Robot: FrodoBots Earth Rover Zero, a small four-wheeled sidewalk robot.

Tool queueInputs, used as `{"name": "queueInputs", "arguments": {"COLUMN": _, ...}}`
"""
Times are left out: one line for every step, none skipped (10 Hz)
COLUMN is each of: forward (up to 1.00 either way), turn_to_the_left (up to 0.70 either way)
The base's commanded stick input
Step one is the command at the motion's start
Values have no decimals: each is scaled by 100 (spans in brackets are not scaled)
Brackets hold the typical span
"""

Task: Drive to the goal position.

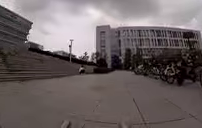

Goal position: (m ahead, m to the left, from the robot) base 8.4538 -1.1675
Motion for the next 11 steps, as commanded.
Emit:
{"name": "queueInputs", "arguments": {"forward": 100, "turn_to_the_left": -25}}
{"name": "queueInputs", "arguments": {"forward": 100, "turn_to_the_left": -26}}
{"name": "queueInputs", "arguments": {"forward": 100, "turn_to_the_left": -26}}
{"name": "queueInputs", "arguments": {"forward": 100, "turn_to_the_left": -26}}
{"name": "queueInputs", "arguments": {"forward": 100, "turn_to_the_left": -25}}
{"name": "queueInputs", "arguments": {"forward": 100, "turn_to_the_left": -15}}
{"name": "queueInputs", "arguments": {"forward": 100, "turn_to_the_left": -6}}
{"name": "queueInputs", "arguments": {"forward": 100, "turn_to_the_left": 0}}
{"name": "queueInputs", "arguments": {"forward": 100, "turn_to_the_left": 0}}
{"name": "queueInputs", "arguments": {"forward": 100, "turn_to_the_left": 0}}
{"name": "queueInputs", "arguments": {"forward": 100, "turn_to_the_left": -1}}
